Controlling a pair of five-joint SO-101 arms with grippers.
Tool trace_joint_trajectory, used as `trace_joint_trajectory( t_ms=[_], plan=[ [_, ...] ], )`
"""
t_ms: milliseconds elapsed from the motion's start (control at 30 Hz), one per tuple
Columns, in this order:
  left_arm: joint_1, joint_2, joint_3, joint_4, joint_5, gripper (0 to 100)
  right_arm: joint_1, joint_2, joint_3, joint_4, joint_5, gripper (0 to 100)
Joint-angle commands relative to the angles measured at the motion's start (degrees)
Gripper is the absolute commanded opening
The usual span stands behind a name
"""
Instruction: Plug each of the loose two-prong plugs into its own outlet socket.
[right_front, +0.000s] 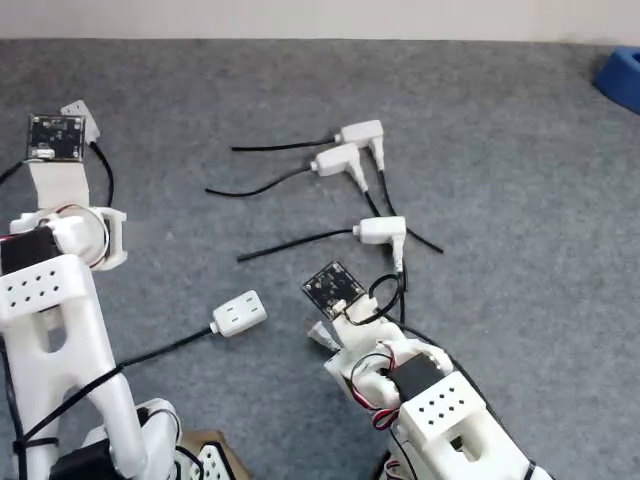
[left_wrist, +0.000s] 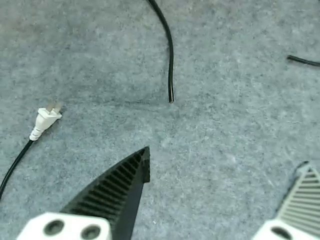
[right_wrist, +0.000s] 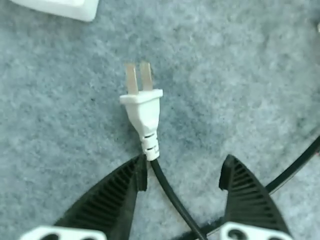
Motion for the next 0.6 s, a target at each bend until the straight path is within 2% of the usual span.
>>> trace_joint_trajectory(
  t_ms=[0, 133, 233, 333, 433, 567],
  plan=[
    [-2.2, 0.0, -0.1, -1.1, -2.0, 41, -0.5, -0.8, -0.7, -1.8, -0.4, 23.1],
    [-5.1, 0.0, -0.3, -1.2, -2.3, 42, -0.5, 5.8, -2.5, -2.6, -0.4, 23.1],
    [-6.9, 0.0, 0.8, -1.3, -5.5, 42, -0.5, 18.9, -10.4, -1.4, 0.0, 23.1],
    [-8.6, 0.0, 2.9, -4.4, -5.7, 42, -0.7, 31.2, -20.1, -0.7, 1.5, 22.8],
    [-10.9, 0.0, 4.5, -8.0, -5.9, 42, -3.8, 39.5, -27.0, 1.5, 2.2, 19.6],
    [-13.5, 0.0, 5.6, -10.3, -8.8, 42, -8.0, 42.2, -28.5, 1.4, 1.9, 17.2]
  ],
)
